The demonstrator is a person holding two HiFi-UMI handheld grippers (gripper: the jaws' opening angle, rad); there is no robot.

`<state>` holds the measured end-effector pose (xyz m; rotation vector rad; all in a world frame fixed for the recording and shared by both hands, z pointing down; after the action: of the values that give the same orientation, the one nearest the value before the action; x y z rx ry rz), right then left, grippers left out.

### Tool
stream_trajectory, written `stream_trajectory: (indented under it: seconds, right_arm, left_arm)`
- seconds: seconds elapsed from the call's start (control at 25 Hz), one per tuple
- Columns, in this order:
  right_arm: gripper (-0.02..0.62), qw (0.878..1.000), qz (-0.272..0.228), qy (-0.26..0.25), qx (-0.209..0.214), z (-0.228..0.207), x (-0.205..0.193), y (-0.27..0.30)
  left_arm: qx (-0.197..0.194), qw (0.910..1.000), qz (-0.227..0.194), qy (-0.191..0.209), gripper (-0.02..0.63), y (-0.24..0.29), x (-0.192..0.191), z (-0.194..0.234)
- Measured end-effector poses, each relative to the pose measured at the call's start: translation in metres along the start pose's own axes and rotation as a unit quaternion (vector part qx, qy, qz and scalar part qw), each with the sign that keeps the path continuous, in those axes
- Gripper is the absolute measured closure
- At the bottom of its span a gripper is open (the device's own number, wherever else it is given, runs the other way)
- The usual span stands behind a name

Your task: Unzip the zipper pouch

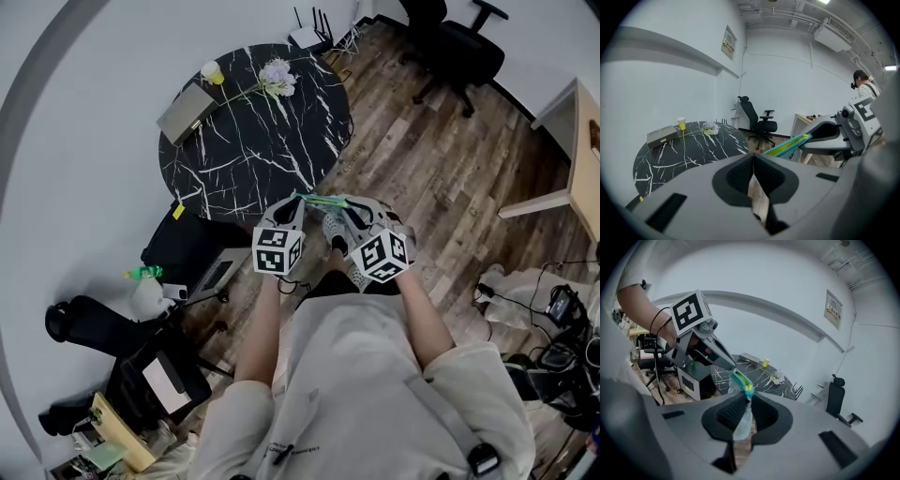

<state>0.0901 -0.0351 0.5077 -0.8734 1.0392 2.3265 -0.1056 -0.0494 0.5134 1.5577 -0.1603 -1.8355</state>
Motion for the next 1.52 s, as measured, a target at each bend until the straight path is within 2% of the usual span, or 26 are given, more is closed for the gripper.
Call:
stream_trajectory:
  seconds: [0.44,0.68,0.88,1.24,1.52]
  right_arm:
    - [0.551,1.000,-0.014,0.013,-0.011,-0.004,0.002,-0.005]
    - [0.551,0.999,-0.018,0.037,-0.017,-0.005,0.005,-0.006]
    - [0.551,0.998,-0.028,0.052,-0.015,0.001,0.015,0.003]
    - [0.551,0.997,-0.014,0.062,-0.038,0.002,0.042,0.033]
    - [0.551,0.992,0.002,0.107,-0.070,0.015,0.072,0.062]
  left_arm:
    - [0.031,0.9994,-0.011,-0.012,0.581,-0.011,0.005,0.022]
    - [0.053,0.9980,-0.014,-0.029,0.580,-0.024,0.008,0.035]
    - [0.070,0.9969,-0.018,-0.029,0.580,-0.030,0.009,0.044]
    - [0.052,0.9979,-0.011,-0.039,0.580,-0.031,0.011,0.082]
    - [0.026,0.9991,0.007,-0.033,0.578,-0.034,0.018,0.124]
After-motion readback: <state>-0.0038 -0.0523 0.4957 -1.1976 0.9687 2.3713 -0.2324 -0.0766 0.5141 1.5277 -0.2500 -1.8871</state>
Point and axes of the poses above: the fingertips, and each gripper's own axes: y forward along the fingers, z to its left, x out of its top, the point moved 10 cm from there along -y, backward along the fingers, and after that the axes turned 13 degrees about -y, right-handed, at the moved point
